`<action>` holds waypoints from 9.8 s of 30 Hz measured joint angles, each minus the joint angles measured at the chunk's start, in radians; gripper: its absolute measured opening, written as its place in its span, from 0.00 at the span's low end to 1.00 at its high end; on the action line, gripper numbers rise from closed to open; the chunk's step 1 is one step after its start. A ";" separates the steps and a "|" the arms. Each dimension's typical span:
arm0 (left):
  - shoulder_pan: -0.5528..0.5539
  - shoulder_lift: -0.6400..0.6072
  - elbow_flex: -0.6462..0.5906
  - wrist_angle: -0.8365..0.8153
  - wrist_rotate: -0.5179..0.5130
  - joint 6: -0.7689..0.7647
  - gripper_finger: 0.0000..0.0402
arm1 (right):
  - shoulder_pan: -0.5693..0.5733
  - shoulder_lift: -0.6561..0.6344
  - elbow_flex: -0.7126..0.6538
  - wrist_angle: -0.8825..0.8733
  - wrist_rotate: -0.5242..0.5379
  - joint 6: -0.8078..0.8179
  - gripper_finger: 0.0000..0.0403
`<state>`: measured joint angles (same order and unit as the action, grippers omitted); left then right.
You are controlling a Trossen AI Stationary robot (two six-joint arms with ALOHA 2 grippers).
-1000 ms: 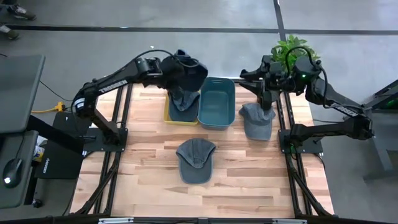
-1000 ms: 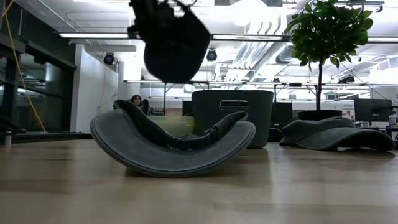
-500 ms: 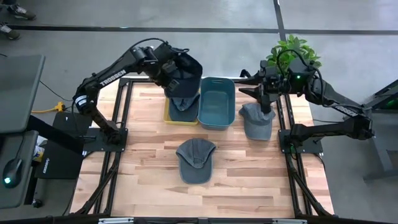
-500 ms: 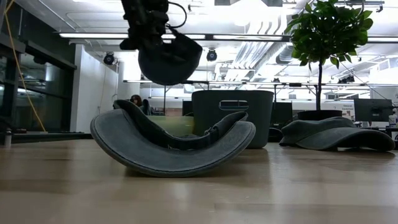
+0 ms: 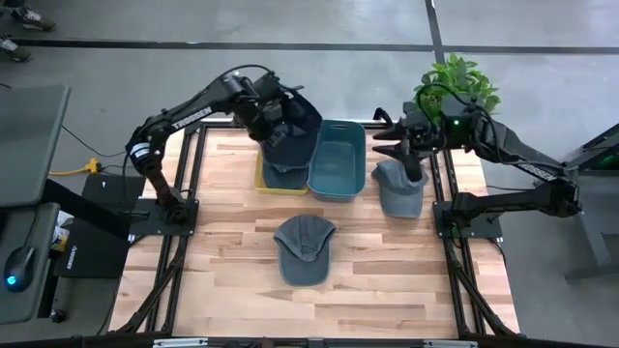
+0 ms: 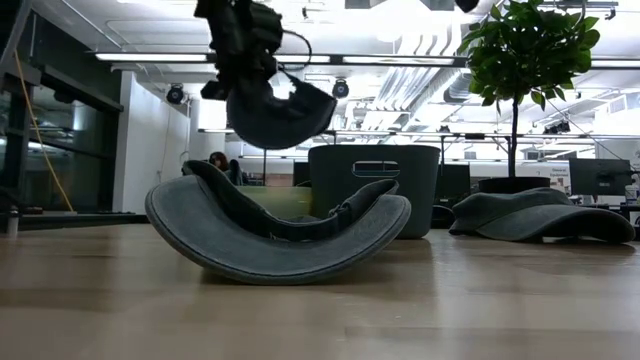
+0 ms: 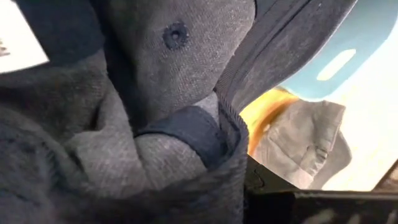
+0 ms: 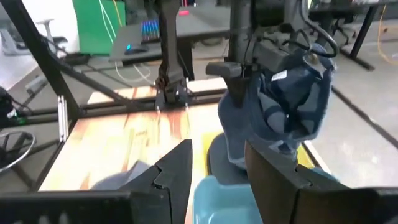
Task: Pick & Place hat
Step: Put the blue cap into the yellow bin
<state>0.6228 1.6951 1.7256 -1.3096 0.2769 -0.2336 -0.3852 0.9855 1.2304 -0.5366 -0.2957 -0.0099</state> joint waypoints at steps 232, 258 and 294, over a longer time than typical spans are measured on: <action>-0.053 0.412 -0.145 0.291 -0.139 -0.094 0.00 | -0.001 -0.121 -0.003 -0.368 0.357 -0.059 0.35; -0.054 0.408 0.116 0.108 -0.237 -0.092 0.00 | 0.000 -0.093 -0.001 -0.376 0.356 -0.060 0.35; -0.054 0.392 0.368 -0.130 -0.290 -0.033 0.00 | 0.000 -0.094 -0.002 -0.380 0.346 -0.068 0.35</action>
<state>0.5687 2.0872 2.0932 -1.4401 -0.0133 -0.2661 -0.3856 0.8915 1.2287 -0.9164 0.0500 -0.0781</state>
